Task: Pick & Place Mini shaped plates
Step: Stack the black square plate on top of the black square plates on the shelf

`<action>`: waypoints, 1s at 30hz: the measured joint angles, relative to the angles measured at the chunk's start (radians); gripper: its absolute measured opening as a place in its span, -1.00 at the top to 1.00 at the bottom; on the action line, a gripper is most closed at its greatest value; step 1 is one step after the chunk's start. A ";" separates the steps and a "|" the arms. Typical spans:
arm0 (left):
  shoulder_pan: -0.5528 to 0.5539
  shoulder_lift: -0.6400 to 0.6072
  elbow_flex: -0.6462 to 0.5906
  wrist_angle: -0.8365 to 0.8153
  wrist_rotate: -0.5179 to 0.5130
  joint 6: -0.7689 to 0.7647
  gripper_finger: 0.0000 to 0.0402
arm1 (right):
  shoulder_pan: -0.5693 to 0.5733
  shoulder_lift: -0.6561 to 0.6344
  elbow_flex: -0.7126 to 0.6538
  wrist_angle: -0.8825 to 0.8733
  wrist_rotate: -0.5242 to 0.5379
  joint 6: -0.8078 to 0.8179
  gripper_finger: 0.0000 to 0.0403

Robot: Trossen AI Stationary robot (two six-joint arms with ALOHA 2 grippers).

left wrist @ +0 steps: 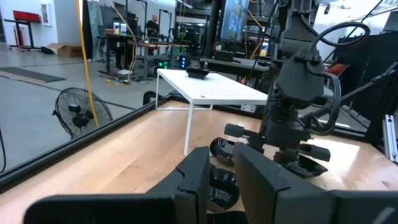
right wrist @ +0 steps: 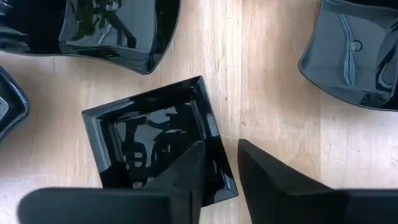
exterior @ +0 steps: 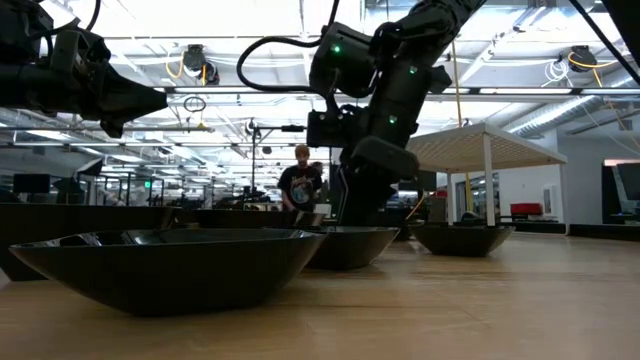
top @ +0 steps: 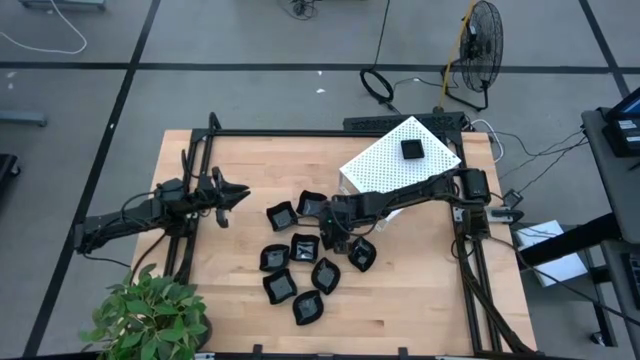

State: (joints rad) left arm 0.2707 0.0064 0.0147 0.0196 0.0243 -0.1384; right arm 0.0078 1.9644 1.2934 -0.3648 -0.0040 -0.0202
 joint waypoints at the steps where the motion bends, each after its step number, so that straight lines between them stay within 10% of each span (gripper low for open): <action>1: 0.000 0.000 0.000 0.000 0.000 0.000 0.62 | 0.000 0.000 0.000 -0.007 0.000 -0.003 0.67; 7: 0.000 0.000 0.000 0.000 0.000 0.000 0.62 | 0.000 -0.005 0.000 -0.016 -0.001 -0.019 0.96; 30: 0.000 0.000 0.000 0.000 0.000 0.000 0.62 | 0.000 -0.338 -0.002 -0.202 0.129 0.102 1.00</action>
State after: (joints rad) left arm 0.2707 0.0064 0.0148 0.0196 0.0242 -0.1384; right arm 0.0079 1.6267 1.2911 -0.5667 0.1254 0.0822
